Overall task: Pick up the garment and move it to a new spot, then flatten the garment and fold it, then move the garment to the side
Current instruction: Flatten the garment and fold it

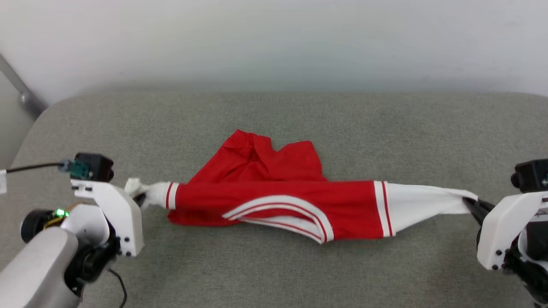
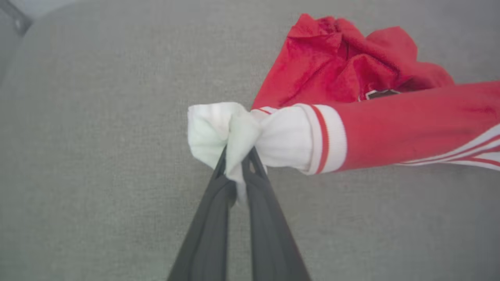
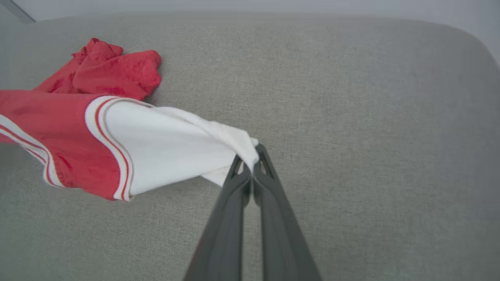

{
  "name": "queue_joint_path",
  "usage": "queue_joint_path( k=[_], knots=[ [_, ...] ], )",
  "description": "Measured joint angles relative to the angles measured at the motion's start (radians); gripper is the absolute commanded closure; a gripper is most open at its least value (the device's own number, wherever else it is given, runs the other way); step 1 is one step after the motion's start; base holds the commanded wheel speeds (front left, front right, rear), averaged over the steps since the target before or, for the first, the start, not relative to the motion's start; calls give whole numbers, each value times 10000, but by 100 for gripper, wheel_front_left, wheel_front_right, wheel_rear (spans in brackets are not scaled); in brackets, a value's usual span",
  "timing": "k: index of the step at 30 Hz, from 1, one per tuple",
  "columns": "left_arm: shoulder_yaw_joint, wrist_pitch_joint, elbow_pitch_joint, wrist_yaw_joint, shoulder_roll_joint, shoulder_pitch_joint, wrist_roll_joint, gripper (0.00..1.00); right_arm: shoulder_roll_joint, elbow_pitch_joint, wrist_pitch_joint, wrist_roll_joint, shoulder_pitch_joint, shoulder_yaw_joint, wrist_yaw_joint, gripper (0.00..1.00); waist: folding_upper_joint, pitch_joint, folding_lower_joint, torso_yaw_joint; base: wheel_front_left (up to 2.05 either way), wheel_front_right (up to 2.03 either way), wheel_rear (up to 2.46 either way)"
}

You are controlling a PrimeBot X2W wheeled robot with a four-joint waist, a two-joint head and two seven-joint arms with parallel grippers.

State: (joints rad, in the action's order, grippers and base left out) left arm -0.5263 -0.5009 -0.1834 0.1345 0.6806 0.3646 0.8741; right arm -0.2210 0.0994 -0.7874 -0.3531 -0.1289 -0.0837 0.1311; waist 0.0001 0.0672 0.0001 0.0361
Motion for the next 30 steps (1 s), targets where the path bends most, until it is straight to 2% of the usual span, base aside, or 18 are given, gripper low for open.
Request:
queue_joint_path(
  k=[6,9,10,12,22,25,30],
  knots=[
    [88,268,345,330,-58,1663,-880,100,-387,-487,272,247,-1193,-203,2,100,0,-536,0,174,0,0,0],
    [44,389,-50,318,-368,2753,-1225,100,-690,-997,667,309,-2286,-198,4,100,0,-563,0,159,0,0,0],
    [12,545,-483,184,-623,3437,-1402,100,-874,-1498,832,349,-3040,-50,2,100,0,-497,0,117,0,0,0],
    [25,660,-700,111,-742,3810,-1436,100,-953,-1693,1011,397,-3464,6,4,100,0,-421,0,97,0,0,0],
    [499,2673,-2909,-372,-1469,7854,-2353,100,-1229,-3756,2610,1093,-8338,520,6,100,0,1041,1,-221,0,0,0],
    [679,3367,-3453,-477,-1536,9028,-2604,100,-1235,-4259,3147,1361,-9727,688,6,100,0,1655,1,-308,0,0,0],
    [821,4452,-4182,-907,-1578,10780,-2930,100,-1200,-5156,4284,1776,-11889,828,4,100,0,2722,1,-473,0,0,0]
  ],
)
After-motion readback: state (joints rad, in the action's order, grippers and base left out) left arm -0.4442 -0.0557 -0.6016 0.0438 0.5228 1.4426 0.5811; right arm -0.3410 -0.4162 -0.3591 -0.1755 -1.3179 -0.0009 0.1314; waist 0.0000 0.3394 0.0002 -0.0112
